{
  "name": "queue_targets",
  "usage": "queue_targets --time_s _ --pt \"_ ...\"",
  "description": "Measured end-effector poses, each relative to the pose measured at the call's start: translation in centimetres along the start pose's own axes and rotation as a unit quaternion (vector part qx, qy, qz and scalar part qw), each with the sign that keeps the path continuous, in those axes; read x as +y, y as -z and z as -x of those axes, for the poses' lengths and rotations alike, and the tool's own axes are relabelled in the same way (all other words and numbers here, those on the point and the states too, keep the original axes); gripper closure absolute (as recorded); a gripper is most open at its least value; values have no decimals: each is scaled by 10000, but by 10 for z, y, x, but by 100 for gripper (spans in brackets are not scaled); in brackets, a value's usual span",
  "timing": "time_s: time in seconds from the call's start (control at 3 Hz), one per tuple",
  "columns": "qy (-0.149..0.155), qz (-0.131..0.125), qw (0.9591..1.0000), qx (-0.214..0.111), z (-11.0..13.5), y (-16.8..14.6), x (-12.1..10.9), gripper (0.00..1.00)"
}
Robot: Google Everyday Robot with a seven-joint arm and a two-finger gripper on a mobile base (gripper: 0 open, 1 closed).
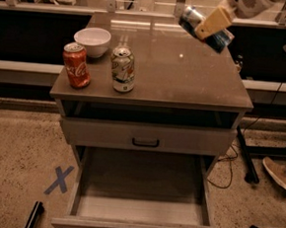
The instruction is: Place redbull can into middle drawer
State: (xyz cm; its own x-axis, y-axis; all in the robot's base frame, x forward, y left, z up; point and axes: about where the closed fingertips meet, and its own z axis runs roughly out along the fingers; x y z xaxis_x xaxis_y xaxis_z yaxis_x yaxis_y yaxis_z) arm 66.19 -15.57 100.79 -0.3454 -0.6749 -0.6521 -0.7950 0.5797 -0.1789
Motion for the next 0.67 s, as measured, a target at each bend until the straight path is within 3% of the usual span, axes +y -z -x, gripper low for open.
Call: queue_targets --time_s 0.33,0.67 --pt "539 276 9958 -682 -4 25 51 100" --pt "799 609 9925 -701 -33 12 82 100"
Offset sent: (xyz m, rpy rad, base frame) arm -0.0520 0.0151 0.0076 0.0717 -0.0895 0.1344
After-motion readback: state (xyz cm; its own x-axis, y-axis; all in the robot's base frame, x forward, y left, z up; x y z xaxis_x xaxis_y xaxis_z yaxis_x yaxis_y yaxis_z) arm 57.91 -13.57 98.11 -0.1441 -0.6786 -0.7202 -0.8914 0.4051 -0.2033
